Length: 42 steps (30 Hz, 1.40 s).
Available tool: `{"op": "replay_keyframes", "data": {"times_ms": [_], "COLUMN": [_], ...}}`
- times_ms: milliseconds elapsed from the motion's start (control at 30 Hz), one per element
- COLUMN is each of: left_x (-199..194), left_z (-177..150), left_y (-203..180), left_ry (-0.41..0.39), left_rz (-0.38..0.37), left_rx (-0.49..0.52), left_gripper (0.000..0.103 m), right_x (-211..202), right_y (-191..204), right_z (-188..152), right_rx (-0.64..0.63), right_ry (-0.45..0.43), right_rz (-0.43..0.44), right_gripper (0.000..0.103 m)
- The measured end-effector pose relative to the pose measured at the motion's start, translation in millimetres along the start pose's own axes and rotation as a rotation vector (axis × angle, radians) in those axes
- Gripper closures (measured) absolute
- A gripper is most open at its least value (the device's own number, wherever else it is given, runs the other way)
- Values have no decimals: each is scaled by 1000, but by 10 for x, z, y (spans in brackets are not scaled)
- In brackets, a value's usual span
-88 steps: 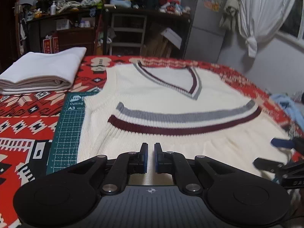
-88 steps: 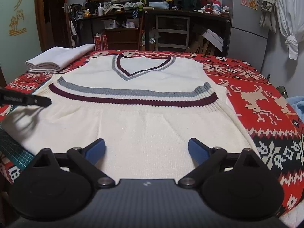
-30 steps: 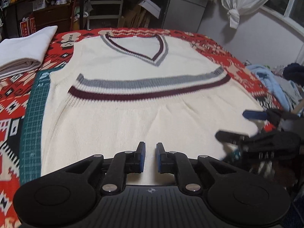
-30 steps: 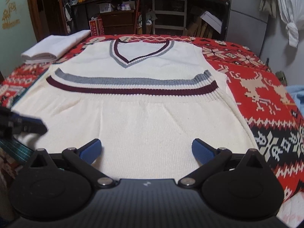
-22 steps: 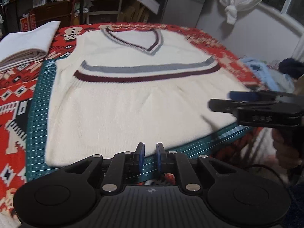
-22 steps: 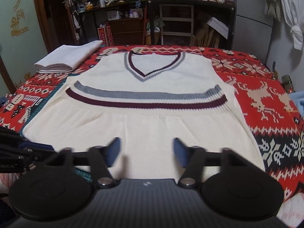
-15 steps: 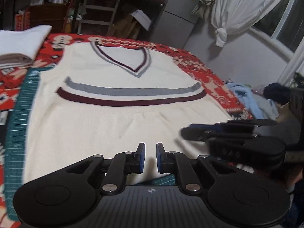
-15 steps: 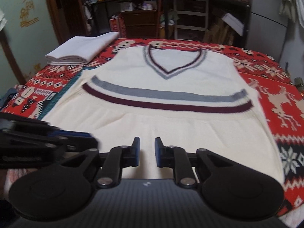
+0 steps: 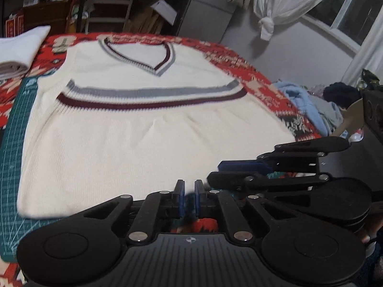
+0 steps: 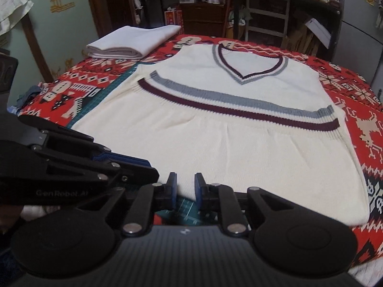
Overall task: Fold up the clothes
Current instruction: 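Close the right gripper and move both grippers along the folded vest edge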
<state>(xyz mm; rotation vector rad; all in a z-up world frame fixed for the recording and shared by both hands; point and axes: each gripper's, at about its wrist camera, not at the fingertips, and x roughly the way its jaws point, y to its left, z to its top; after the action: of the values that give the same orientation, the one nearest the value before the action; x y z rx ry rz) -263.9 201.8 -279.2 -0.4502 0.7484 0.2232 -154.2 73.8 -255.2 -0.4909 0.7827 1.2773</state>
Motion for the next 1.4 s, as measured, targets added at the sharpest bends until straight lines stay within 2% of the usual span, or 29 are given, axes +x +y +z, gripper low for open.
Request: {"op": "replay_keyframes", "data": {"times_ms": [67, 200, 333, 400, 567, 767, 833, 1067, 1133, 1300, 1400], "left_x": [105, 54, -42, -37, 214, 471, 446, 144, 84, -15, 15], "left_z": [13, -42, -45, 23, 282, 421, 385, 99, 53, 138, 158], "left_y": [39, 76, 37, 23, 163, 240, 239, 207, 190, 207, 273], "left_ry": [32, 36, -24, -57, -64, -64, -59, 26, 37, -84, -94], "left_rz": [26, 23, -4, 11, 55, 64, 56, 7, 3, -51, 4], "left_rx": [-7, -14, -6, 6, -36, -63, -72, -117, -114, -116, -143], "left_gripper": [97, 96, 96, 96, 96, 96, 96, 96, 96, 96, 96], "right_x": [77, 114, 120, 123, 132, 470, 453, -1, -106, -79, 147], "right_y": [-47, -131, -207, -245, -339, -468, -453, -316, -335, -575, -795], "right_z": [-1, 69, 171, 221, 348, 465, 359, -101, -134, 185, 413], "right_rx": [20, 39, 52, 58, 74, 128, 132, 102, 119, 166, 229], "right_ry": [10, -12, -46, -64, -107, -67, -55, 23, 22, -83, -114], "right_rz": [-6, -24, -48, -59, -88, -111, -112, -54, -48, -95, -162], "right_gripper": [90, 91, 91, 91, 103, 103, 103, 103, 102, 102, 102]}}
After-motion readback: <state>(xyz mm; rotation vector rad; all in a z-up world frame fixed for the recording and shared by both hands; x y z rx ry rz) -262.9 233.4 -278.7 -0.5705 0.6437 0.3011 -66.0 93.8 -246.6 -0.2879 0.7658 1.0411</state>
